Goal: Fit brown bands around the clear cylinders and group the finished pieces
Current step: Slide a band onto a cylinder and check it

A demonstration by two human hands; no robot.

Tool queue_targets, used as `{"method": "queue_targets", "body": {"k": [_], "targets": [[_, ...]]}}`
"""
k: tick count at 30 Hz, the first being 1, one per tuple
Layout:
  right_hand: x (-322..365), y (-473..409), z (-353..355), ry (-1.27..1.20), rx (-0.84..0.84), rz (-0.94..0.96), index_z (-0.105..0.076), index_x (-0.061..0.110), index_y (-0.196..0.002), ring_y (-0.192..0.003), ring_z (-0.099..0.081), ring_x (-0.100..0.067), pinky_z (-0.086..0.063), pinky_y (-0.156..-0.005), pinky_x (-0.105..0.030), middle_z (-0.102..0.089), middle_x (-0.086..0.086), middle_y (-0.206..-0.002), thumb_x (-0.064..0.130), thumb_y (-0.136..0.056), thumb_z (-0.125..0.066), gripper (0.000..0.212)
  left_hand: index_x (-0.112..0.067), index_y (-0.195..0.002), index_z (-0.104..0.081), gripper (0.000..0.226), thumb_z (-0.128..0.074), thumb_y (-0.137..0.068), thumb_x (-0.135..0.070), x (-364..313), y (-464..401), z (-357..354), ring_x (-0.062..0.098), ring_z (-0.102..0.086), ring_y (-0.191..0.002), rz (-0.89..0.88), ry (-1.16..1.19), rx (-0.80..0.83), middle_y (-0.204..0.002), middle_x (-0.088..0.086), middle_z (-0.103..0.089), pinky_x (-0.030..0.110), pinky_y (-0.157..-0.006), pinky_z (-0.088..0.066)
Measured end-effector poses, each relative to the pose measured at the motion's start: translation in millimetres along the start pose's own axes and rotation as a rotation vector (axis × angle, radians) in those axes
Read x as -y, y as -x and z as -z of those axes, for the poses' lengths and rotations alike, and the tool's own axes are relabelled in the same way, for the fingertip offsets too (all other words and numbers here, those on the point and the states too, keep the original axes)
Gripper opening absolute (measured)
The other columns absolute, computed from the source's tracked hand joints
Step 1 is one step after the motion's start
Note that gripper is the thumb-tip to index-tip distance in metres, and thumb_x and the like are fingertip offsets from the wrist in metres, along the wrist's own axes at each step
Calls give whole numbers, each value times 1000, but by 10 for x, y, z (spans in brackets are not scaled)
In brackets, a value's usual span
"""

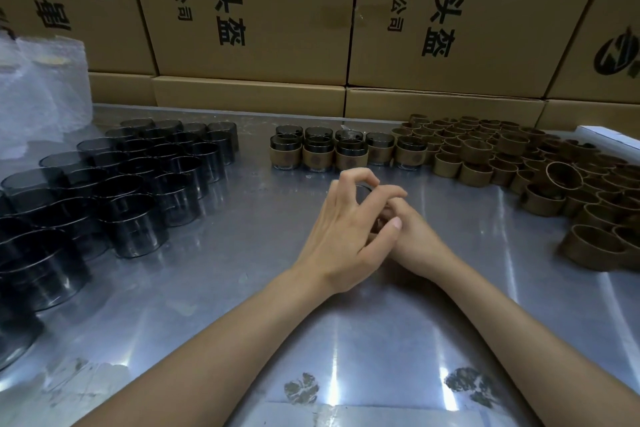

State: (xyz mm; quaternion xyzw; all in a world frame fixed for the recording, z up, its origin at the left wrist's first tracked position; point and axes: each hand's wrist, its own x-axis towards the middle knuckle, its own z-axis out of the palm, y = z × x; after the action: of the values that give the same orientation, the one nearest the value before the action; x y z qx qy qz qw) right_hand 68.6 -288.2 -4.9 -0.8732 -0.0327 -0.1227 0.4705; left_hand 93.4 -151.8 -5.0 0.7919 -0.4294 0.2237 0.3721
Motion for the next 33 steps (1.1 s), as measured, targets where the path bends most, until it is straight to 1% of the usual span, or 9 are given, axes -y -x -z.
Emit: {"method": "queue_targets", "body": {"k": [3, 5, 11, 17, 23, 26, 29, 31, 33], "targets": [[24, -6, -10, -140, -125, 62, -52, 19, -112, -99, -59, -4, -48, -77, -12, -61, 6, -106, 8, -81, -71, 38, -27, -124, -54, 48, -28, -90, -49, 73, -24, 25, 8, -28, -104, 42, -86, 1, -120, -10, -24, 25, -95, -25], [44, -19, -14, -184, -220, 102, -54, 18, -113, -99, -56, -3, -46, -80, -11, -60, 7, -106, 5, -80, -72, 39, -32, -133, -46, 53, -21, -91, -54, 118, -40, 47, 2, -22, -106, 99, -104, 6, -123, -11, -25, 24, -95, -19], [6, -24, 33, -143, -360, 104, -50, 21, -130, -109, -50, 0, -37, -80, 1, -54, 5, -119, 15, -78, -77, 59, -30, -139, -37, 69, -16, -85, -68, 231, -39, 56, 5, -29, -116, 222, -53, 110, -122, -15, -44, 25, -92, -16], [-57, -24, 35, 37, -286, 27, -37, 20, -141, -113, -49, -14, -44, -94, -27, -45, -1, -121, 18, -75, -77, 77, -31, -136, -40, 57, -32, -89, -63, 311, -48, 25, 8, -35, -118, 316, -6, 262, -123, -14, -52, 27, -89, -16], [-46, -32, 43, 39, -215, -23, -29, 20, -143, -113, -46, -15, -45, -98, -33, -39, -3, -122, 18, -76, -77, 83, -34, -135, -39, 42, -40, -96, -51, 345, -50, 25, 11, -39, -120, 341, 36, 293, -129, -13, -52, 30, -94, -19], [-41, -32, 108, 19, -76, -70, -20, 26, -145, -119, -41, -15, -39, -103, -31, -34, -3, -127, 22, -76, -78, 91, -33, -133, -43, 41, -39, -97, -51, 356, -61, 35, 13, -41, -120, 361, 64, 283, -126, -12, -54, 32, -95, -21], [-21, -45, 253, -118, -3, -155, -28, 36, -134, -127, -36, -16, -34, -109, -35, -33, 0, -133, 33, -73, -71, 75, -31, -132, -46, 45, -37, -95, -55, 358, -69, 56, 14, -42, -119, 385, 98, 286, -120, -11, -58, 34, -98, -23], [-64, -67, 410, -127, -147, -173, -42, 36, -126, -128, -36, -17, -33, -107, -35, -35, 1, -132, 32, -75, -62, 55, -33, -130, -47, 40, -40, -96, -53, 353, -65, 64, 13, -42, -119, 383, 95, 299, -121, -12, -58, 38, -103, -26], [-193, -65, 596, 111, -396, -217, -54, 29, -126, -132, -34, -23, -30, -107, -38, -39, -4, -136, 25, -90, -56, 36, -34, -129, -47, 38, -43, -96, -50, 340, -60, 72, 12, -42, -119, 378, 82, 307, -124, -12, -56, 40, -105, -27]]}}
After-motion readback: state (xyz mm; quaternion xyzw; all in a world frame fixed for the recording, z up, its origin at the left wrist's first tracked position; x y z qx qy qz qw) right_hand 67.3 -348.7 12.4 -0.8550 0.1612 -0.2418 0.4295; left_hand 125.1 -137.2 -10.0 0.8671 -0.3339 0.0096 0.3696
